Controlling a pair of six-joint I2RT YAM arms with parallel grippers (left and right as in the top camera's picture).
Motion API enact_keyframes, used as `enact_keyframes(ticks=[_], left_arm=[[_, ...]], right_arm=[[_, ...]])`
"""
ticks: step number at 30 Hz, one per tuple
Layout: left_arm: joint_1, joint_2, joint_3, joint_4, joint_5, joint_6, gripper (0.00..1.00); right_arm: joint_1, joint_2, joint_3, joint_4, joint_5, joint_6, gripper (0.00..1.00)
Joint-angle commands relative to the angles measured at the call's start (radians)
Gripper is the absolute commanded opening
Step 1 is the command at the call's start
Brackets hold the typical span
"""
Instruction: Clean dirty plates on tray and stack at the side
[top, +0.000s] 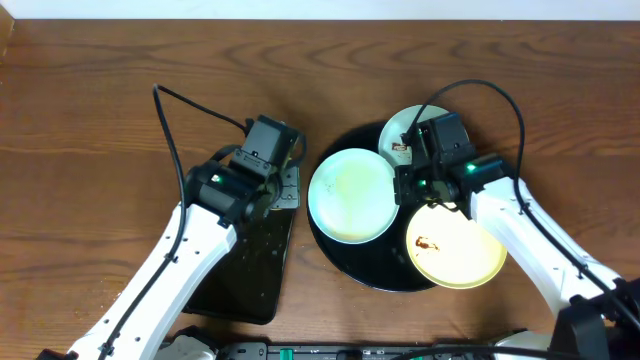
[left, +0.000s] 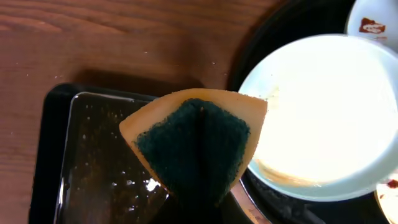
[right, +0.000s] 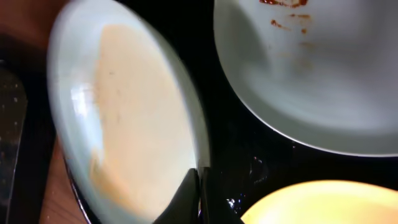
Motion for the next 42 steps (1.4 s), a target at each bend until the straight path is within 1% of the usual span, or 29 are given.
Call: enact_keyframes(ticks=[1,5,10,11,12,14,16,17,19,20,22,25,27,36,39,41,42], left_arm=[[0.010,-0.005,0.012,-0.009,-0.019,0.006,0.08],[0.010,-0.005,0.012,-0.013,-0.019,0.007,0.08],[0.010,-0.002,0.012,-0.014,-0.019,0.007,0.08],[0.010,-0.002,0.012,-0.014,-0.019,0.007,0.08],[0.010,-0.002,0.012,-0.014,-0.019,0.007,0.08],[0.010,-0.002,0.012,-0.015,-0.019,0.011,0.08],[0.010,-0.002,0.012,-0.016,-0.019,0.019,0.08],[0.010,-0.002,0.012,-0.017,-0.019,0.019,0.08],[0.010,-0.002,0.012,-0.019,-0.019,0.019,0.08],[0.010,-0.002,0.012,-0.020,-0.019,0.019,0.08],[0.010,-0.002,0.012,-0.021,-0.019,0.019,0.08],[0.010,-0.002,0.012,-0.021,-0.019,0.022,0.08],[0.010,-0.002,0.012,-0.024,-0.019,0.022,0.08],[0.010,-0.002,0.012,-0.027,-0.019,0.026,0.08],[0.010,-0.002,0.012,-0.027,-0.019,0.029,0.08],[0.010,-0.002,0.012,-0.027,-0.019,0.033,0.08],[0.010,-0.002,0.012,-0.027,-0.019,0.033,0.08]], right_arm=[[0.030,-0.021,0.020,-0.023,0.089,-0.015,0.02],[0.040,-0.022,0.023,-0.062,0.150,-0.015,0.02],[0.040,-0.022,0.025,-0.082,0.155,-0.015,0.01],[0.040,-0.022,0.025,-0.083,0.155,-0.014,0.06],[0.040,-0.022,0.025,-0.085,0.155,-0.003,0.27],[0.040,-0.022,0.024,-0.088,0.139,0.034,0.60],[0.040,-0.019,0.023,-0.087,0.109,0.066,0.68],[0.040,-0.015,0.023,-0.087,0.097,0.080,0.70],[0.040,-0.003,0.023,-0.085,0.087,0.100,0.67],[0.040,0.003,0.023,-0.083,0.085,0.107,0.63],[0.040,0.018,0.022,-0.074,0.084,0.112,0.51],[0.040,0.043,0.013,-0.056,0.084,0.141,0.51],[0.040,0.066,0.008,-0.048,0.084,0.154,0.48],[0.040,0.192,0.007,-0.025,0.072,0.178,0.49],[0.040,0.224,0.007,-0.008,0.061,0.180,0.47],[0.040,0.239,0.007,0.003,0.050,0.180,0.43],[0.040,0.245,0.007,0.007,0.049,0.180,0.42]])
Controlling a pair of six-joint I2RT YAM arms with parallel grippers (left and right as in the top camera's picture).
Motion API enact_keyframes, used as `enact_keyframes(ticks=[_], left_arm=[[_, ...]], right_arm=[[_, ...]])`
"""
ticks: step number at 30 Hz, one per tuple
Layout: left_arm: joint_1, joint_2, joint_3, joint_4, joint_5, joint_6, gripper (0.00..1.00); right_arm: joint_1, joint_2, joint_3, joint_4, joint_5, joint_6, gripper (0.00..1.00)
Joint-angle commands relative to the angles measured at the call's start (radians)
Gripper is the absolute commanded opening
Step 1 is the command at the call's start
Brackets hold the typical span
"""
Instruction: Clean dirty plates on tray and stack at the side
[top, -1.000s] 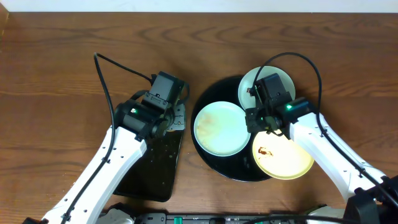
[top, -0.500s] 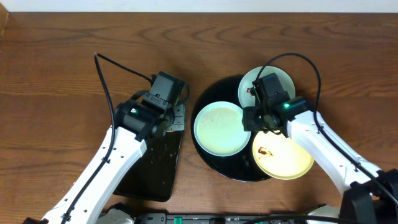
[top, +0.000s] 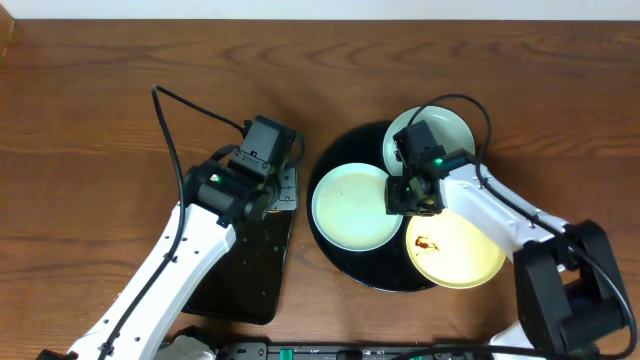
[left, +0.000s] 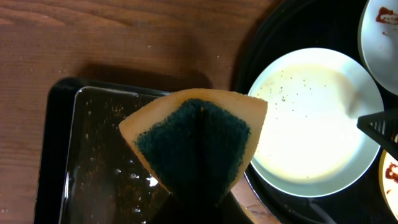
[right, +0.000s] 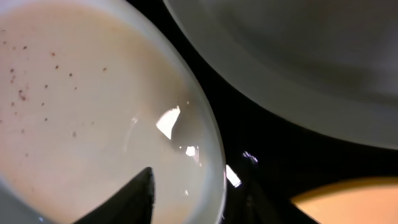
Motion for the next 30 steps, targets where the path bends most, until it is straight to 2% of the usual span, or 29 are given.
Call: enact_keyframes(ticks=[1,2,5,9,12,15,17,21,22,24,25,30], left_arm=[[0.006,-0.002,0.012,-0.006,-0.019,0.024,0.08],[0.006,-0.002,0.012,-0.006,-0.019,0.024,0.08],[0.006,-0.002,0.012,-0.006,-0.019,0.024,0.08],[0.006,-0.002,0.012,-0.014,-0.019,0.024,0.08],[0.006,-0.002,0.012,-0.022,-0.019,0.024,0.08],[0.006,-0.002,0.012,-0.027,-0.019,0.024,0.08],[0.006,-0.002,0.012,-0.029,-0.019,0.024,0.08],[0.006,-0.002,0.012,-0.029,-0.019,0.024,0.08],[0.006,-0.002,0.012,-0.031,-0.019,0.024,0.08],[0.006,-0.002,0.012,-0.036,-0.019,0.024,0.08],[0.006,-0.002,0.012,-0.039,-0.019,0.024,0.08],[0.006,-0.002,0.012,-0.047,-0.019,0.025,0.08]], right_arm=[[0.005,0.026,0.003,0.011,-0.023,0.020,0.42],[0.005,0.032,0.003,0.016,-0.025,0.023,0.40],[0.005,0.048,0.003,0.031,-0.032,0.029,0.25],[0.005,0.072,0.003,0.045,-0.036,0.042,0.27],[0.005,0.086,0.003,0.052,-0.035,0.049,0.23],[0.005,0.090,0.003,0.059,-0.035,0.050,0.24],[0.005,0.090,0.003,0.064,-0.035,0.053,0.18],[0.005,0.090,0.000,0.074,-0.035,0.053,0.19],[0.005,0.090,-0.002,0.079,-0.035,0.053,0.17],[0.005,0.090,-0.011,0.092,-0.035,0.053,0.03],[0.005,0.090,-0.015,0.097,-0.035,0.057,0.01],[0.005,0.090,-0.040,0.127,-0.030,0.069,0.01]])
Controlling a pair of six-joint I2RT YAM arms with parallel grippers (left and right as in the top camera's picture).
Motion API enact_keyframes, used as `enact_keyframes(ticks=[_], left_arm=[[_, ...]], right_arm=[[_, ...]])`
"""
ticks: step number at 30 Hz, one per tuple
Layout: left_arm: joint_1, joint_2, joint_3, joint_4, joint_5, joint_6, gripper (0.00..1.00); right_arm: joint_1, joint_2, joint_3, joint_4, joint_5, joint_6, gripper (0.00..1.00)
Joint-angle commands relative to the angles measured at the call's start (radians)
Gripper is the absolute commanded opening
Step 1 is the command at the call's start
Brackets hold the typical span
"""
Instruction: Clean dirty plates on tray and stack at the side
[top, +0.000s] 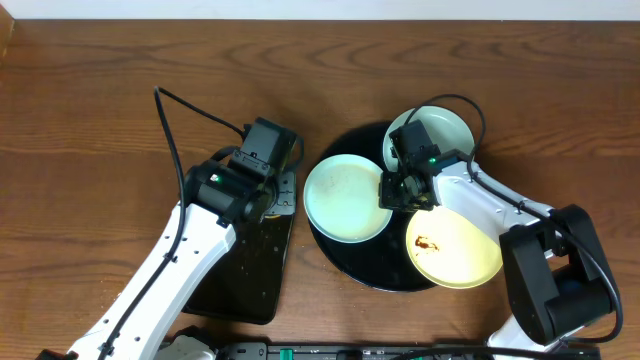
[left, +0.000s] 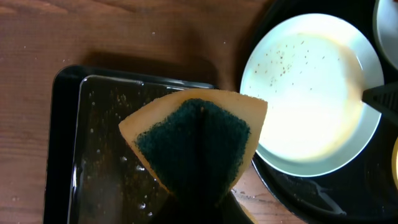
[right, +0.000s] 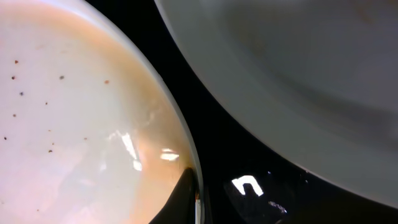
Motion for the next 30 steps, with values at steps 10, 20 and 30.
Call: enact_keyframes(ticks=[10,20,30], left_arm=[[0.006,-0.002,0.012,-0.003,-0.019,0.009,0.08],[0.006,-0.002,0.012,0.000,-0.019,0.009,0.08],[0.006,-0.002,0.012,0.000,-0.018,0.009,0.08]], right_arm=[[0.005,-0.021,-0.032,0.019,0.048,-0.011,0.02],[0.005,-0.243,-0.032,-0.017,0.119,0.024,0.01],[0.005,-0.388,-0.032,-0.040,0.219,0.024,0.01]])
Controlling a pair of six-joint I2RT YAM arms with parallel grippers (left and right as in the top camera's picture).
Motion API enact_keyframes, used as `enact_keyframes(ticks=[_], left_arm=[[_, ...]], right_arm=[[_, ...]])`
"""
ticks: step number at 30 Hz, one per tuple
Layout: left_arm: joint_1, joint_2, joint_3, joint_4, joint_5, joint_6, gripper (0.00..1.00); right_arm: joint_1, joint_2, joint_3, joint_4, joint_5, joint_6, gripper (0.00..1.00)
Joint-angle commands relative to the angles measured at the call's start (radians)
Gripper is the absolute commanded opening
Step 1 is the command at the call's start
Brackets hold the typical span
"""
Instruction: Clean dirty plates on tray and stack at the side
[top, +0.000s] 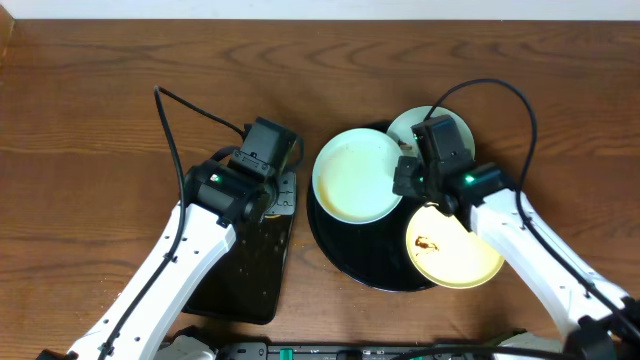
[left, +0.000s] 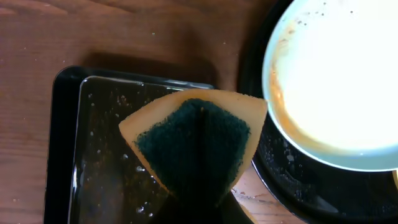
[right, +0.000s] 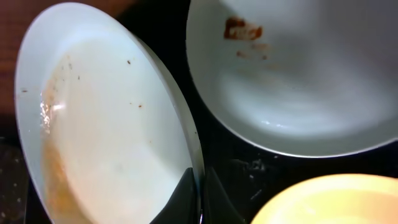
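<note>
A pale green plate (top: 358, 176) with brown smears and specks is lifted and tilted over the round black tray (top: 345, 255); its face also fills the right wrist view (right: 106, 124). My right gripper (right: 199, 186) is shut on its right rim. On the tray lie a white plate (right: 292, 81) with a red stain at the back and a yellow plate (top: 455, 245) with a red stain at the front. My left gripper (left: 199, 205) is shut on an orange sponge (left: 196, 140) with a dark green face, held above the rectangular black tray (top: 240, 280).
The rectangular black tray (left: 93, 155) holds a wet film with specks and sits left of the round tray. A black cable (top: 190, 105) runs over the wooden table (top: 100, 90) behind the left arm.
My right gripper has lifted the pale green plate off the round tray, up and back, and tilted it. The left gripper with the sponge has not moved.
The right gripper first held the green plate by its rim, tilted above the round tray. Then the plate lay flat on the tray with the gripper open at its rim. Then the gripper was shut on the rim again, and now the plate is raised.
</note>
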Motion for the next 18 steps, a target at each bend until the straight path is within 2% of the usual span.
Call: enact_keyframes(ticks=[1,11,18], left_arm=[[0.006,-0.002,0.012,-0.002,-0.018,0.006,0.08],[0.017,-0.001,0.012,-0.002,-0.029,0.044,0.08],[0.132,0.013,-0.002,-0.031,-0.079,0.043,0.08]], right_arm=[[0.005,-0.049,0.001,-0.027,0.087,-0.021,0.02],[0.005,-0.112,0.006,-0.150,0.241,-0.135,0.02],[0.005,-0.114,0.007,-0.192,0.248,-0.149,0.02]])
